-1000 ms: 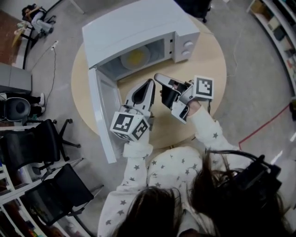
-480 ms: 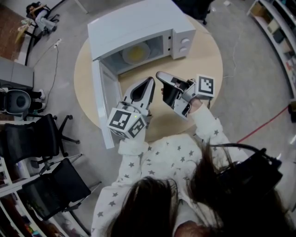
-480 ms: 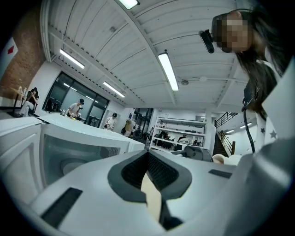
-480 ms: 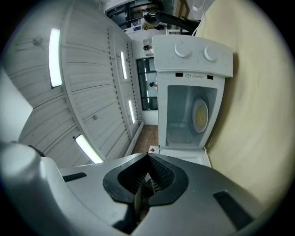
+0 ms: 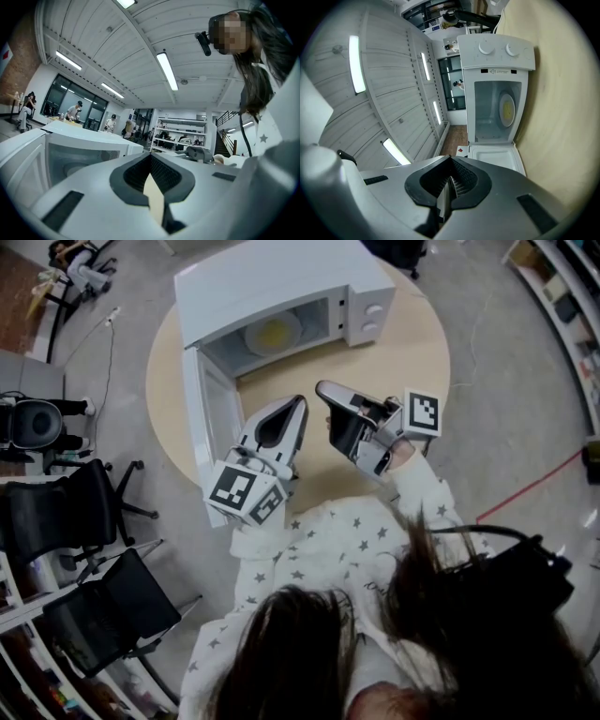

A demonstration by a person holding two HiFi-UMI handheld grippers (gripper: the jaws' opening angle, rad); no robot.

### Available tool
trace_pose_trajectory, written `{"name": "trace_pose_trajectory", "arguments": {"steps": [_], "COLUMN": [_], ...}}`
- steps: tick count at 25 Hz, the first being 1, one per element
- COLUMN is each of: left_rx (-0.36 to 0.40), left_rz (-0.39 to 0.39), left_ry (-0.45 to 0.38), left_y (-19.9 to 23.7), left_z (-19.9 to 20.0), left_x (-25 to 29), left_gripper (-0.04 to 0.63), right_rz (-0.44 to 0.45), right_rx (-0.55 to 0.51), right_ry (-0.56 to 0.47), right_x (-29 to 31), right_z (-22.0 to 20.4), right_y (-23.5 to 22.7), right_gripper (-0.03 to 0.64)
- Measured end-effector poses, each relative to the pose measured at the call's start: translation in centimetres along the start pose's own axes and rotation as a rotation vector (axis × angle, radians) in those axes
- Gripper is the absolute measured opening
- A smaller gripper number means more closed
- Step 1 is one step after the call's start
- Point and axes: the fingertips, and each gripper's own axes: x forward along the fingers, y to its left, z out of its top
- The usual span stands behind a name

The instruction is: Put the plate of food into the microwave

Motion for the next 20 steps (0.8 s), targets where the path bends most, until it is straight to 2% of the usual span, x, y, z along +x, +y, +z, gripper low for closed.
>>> {"name": "trace_pose_trajectory", "arguments": {"steps": [5, 20], "left_rx": [0.001, -0.034], "left_rz": [-0.001, 0.014], "left_ry": [-0.007, -0.005], "left_y": [0.1, 0.6], "left_z": [-0.7, -0.6], "left_x": [0.4, 0.2], "left_gripper": [0.002, 0.002], "right_rz": [0.03, 0.034], "right_rx": [0.036, 0.053], "right_ry": [-0.037, -0.028], "right_x": [-0.5, -0.2], "right_z": [0.5, 0.2], "right_y": [-1.1, -1.1], "right_gripper": [0.006, 0.006]}}
